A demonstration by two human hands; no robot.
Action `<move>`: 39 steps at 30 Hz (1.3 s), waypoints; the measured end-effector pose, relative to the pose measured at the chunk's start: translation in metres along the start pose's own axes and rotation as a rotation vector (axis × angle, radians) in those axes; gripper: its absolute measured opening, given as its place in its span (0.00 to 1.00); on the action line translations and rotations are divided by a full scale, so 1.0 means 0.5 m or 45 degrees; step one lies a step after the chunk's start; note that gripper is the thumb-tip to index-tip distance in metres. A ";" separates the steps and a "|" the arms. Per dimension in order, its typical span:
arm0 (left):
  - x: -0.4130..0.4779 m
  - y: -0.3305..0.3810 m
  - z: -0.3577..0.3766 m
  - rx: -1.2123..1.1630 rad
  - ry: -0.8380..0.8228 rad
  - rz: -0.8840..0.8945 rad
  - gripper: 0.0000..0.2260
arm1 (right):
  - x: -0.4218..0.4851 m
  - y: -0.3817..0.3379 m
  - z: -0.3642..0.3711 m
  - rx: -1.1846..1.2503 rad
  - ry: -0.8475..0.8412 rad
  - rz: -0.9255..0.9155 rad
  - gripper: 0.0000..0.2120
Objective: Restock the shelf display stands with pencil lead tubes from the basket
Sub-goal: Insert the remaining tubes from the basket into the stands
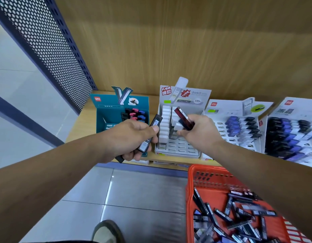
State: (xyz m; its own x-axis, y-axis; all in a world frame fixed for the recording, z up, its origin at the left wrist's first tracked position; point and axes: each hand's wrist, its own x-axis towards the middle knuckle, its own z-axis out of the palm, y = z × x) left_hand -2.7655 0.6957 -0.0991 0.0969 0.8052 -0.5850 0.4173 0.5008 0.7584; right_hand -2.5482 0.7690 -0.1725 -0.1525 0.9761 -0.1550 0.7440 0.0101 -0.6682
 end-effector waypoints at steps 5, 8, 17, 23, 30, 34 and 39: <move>-0.002 0.004 0.001 0.076 -0.035 -0.071 0.06 | -0.001 -0.002 0.011 -0.083 0.009 -0.019 0.14; 0.001 -0.006 -0.009 0.129 -0.052 -0.067 0.05 | -0.003 -0.012 0.011 -0.008 0.010 0.031 0.15; -0.029 -0.014 -0.028 0.066 0.025 0.025 0.08 | -0.035 -0.067 -0.056 0.375 0.010 -0.014 0.14; -0.057 -0.015 -0.049 0.021 0.050 0.126 0.07 | -0.061 -0.136 -0.060 0.436 -0.306 -0.078 0.09; -0.069 0.011 -0.054 -0.075 0.091 0.192 0.04 | -0.062 -0.132 -0.077 0.964 -0.527 0.352 0.16; -0.060 0.022 -0.041 -0.150 0.037 0.226 0.05 | -0.059 -0.128 -0.089 1.200 -0.615 0.424 0.12; -0.060 0.037 -0.010 0.031 -0.250 0.112 0.09 | -0.055 -0.126 -0.105 1.261 -0.739 0.345 0.12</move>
State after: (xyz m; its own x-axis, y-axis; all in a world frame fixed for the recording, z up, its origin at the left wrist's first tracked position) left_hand -2.7652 0.6825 -0.0661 0.3070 0.7668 -0.5637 0.4211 0.4217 0.8030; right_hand -2.5567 0.7527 -0.0880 -0.5304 0.6730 -0.5155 0.0069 -0.6047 -0.7964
